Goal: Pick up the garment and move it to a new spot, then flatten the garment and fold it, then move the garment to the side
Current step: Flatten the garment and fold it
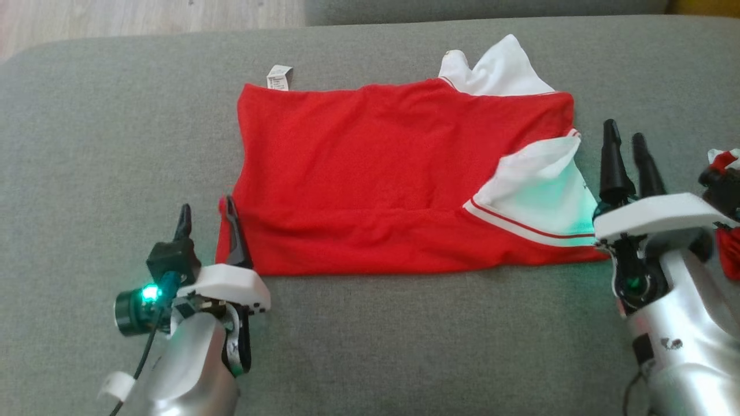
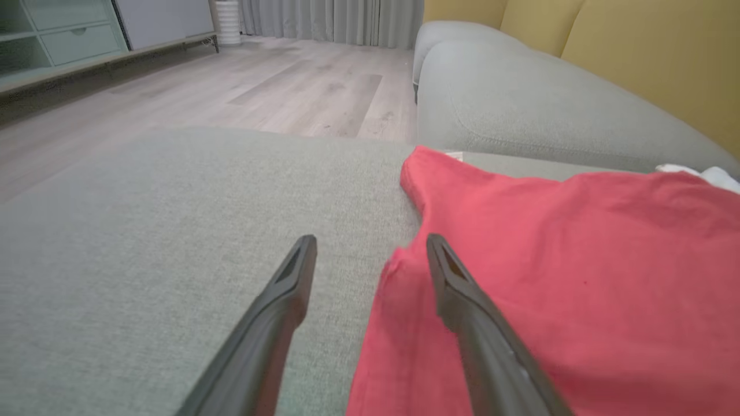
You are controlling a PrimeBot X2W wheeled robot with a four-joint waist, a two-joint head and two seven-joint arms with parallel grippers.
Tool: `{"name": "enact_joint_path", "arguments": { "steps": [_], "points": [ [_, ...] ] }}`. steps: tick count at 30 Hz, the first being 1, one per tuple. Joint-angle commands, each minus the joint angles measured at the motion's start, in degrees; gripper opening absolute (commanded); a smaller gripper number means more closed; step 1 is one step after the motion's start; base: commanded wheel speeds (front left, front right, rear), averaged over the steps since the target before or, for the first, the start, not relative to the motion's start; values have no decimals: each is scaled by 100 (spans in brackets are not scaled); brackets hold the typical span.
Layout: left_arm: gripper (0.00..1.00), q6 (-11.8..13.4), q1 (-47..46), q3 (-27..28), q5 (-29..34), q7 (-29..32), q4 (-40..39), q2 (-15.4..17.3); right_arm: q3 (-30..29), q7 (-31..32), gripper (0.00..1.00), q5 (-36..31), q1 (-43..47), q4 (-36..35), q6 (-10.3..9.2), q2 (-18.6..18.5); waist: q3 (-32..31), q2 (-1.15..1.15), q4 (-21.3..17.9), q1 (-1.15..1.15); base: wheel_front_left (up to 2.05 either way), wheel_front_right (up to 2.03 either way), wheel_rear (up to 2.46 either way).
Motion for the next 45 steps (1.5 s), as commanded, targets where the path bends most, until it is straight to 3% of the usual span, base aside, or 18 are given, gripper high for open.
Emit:
{"name": "enact_joint_path", "arguments": {
  "steps": [1,9,15,22,35,45],
  "points": [
    [100,57,63,235,79,-29,-251,102,162,-185,100,-261,-188,-102,19,-135,-32,0,11,-1,0,0,0],
    [100,31,753,361,673,-29,-837,102,245,-465,100,-1630,71,32,19,-269,-232,0,31,-1,0,0,0],
    [100,-129,1165,354,1117,-29,-1028,102,83,-469,100,-2589,637,-443,19,-65,-468,0,55,-1,0,0,0],
    [100,-315,1597,452,1255,-29,-1158,102,13,-470,100,-3133,1197,-550,19,145,-819,0,49,-1,0,0,0],
    [100,-534,2444,393,1109,-29,-1518,102,-98,-471,100,-3484,1960,-357,19,418,-1237,0,20,-1,0,0,0],
    [100,-542,2140,407,994,-29,-1471,102,-85,-471,100,-3457,1787,-438,19,366,-894,0,-23,-1,0,0,0]
  ]
}}
